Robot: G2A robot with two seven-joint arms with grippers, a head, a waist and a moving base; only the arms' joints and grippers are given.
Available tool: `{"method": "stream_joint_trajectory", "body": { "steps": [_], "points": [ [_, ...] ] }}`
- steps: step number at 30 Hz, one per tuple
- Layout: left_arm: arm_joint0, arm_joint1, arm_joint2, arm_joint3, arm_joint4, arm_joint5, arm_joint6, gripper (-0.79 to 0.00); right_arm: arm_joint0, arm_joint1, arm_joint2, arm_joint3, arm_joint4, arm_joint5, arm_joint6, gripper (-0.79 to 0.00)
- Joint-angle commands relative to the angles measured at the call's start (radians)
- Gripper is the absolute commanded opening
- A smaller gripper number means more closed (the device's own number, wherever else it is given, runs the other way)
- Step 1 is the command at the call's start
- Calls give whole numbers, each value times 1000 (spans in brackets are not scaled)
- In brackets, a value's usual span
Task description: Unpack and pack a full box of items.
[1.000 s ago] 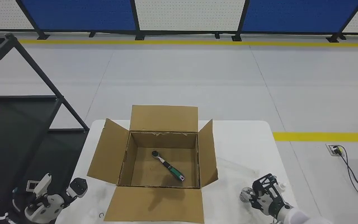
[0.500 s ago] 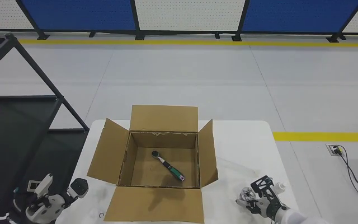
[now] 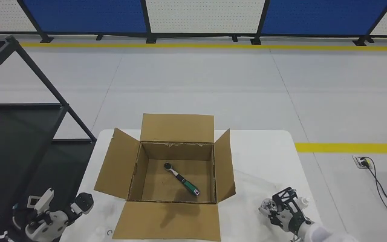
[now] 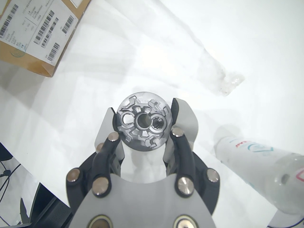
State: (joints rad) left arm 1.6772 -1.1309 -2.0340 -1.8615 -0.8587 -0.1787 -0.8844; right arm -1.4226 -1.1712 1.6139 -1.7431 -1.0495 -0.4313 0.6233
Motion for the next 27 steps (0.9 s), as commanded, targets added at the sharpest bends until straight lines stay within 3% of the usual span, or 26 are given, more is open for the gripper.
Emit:
{"method": "stream_joint_trajectory", "body": {
  "steps": [1,8,13,17,21,27],
  "points": [
    [0,0,0,-1,-2,-1,-1,0,-14,3,18,-57,5,-10,-31,-785],
    [4,-1,5,-10,5,-1,-11,0,-90,7,75,-412,21,-9,-151,-785],
    [14,-2,-6,-11,-9,-9,-19,0,-16,8,20,-560,27,20,-122,-785],
    [28,-4,-20,-1,-30,-19,-23,0,118,7,-116,-580,27,38,-14,-785],
    [38,-5,-34,10,-49,-25,-25,0,278,-3,-279,-515,12,79,87,-785],
    [40,-5,-38,11,-52,-25,-28,0,278,-3,-279,-515,12,79,87,-785]
  ]
}}
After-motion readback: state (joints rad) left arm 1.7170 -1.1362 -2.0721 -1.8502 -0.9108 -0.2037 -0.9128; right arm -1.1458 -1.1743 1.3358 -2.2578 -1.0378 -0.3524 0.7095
